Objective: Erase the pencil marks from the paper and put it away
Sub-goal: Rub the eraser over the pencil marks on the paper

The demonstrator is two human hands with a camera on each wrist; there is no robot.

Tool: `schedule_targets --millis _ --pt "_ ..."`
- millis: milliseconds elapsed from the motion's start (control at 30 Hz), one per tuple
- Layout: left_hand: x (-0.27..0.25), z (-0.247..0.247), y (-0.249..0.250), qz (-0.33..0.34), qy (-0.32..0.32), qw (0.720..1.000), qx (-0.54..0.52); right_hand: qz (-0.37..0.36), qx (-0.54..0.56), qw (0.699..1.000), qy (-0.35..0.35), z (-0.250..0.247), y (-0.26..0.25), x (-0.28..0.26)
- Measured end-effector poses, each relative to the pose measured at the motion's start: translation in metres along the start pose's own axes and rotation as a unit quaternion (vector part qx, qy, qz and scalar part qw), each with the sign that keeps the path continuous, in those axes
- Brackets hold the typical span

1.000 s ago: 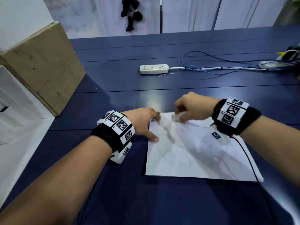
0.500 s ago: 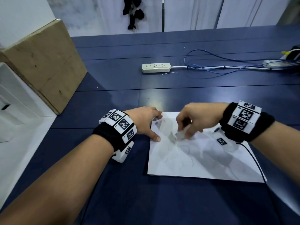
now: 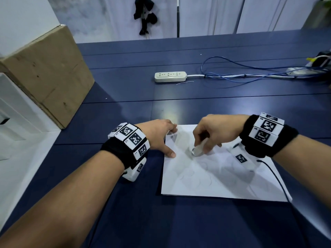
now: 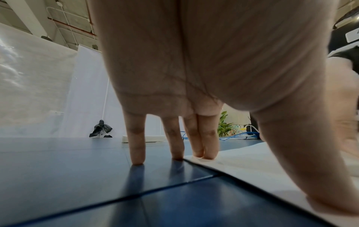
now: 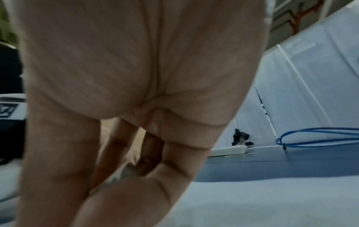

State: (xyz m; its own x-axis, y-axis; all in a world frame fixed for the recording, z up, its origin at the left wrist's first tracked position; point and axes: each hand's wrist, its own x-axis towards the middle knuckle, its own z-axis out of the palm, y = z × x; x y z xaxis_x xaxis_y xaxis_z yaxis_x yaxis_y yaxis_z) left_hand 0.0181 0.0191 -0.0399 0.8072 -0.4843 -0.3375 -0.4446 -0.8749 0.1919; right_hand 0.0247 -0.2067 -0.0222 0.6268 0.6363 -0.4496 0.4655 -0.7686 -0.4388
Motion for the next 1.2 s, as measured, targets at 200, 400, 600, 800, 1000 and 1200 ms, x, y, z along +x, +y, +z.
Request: schedule_targets --millis 200,400,600,800,1000,1200 --pt "0.0 0.0 0.001 -0.001 0.002 1.0 0.001 0.079 -0.096 0.978 0.17 -0.021 0.009 0.019" --pt "0.002 0.002 -0.002 -0.008 0.001 1.0 -0.007 0.005 -0.001 1.0 -0.015 0.002 0.0 -0.008" --pt "0.001 0.0 0.001 -0.007 -0.002 1.0 -0.002 0.076 -0.071 0.981 0.165 -0.021 0.014 0.015" --pt "0.002 0.001 -0.001 -0.005 -0.004 1.0 0.002 -0.001 -0.009 1.0 -0.03 0.001 -0.002 -0.01" --pt "0.002 0.001 0.0 -0.001 -0.002 1.0 0.006 0.073 -0.08 0.979 0.17 -0.024 0.019 0.021" --pt "0.002 0.001 -0.002 -0.002 -0.006 1.0 0.003 0.005 -0.017 1.0 0.002 -0.004 0.003 -0.003"
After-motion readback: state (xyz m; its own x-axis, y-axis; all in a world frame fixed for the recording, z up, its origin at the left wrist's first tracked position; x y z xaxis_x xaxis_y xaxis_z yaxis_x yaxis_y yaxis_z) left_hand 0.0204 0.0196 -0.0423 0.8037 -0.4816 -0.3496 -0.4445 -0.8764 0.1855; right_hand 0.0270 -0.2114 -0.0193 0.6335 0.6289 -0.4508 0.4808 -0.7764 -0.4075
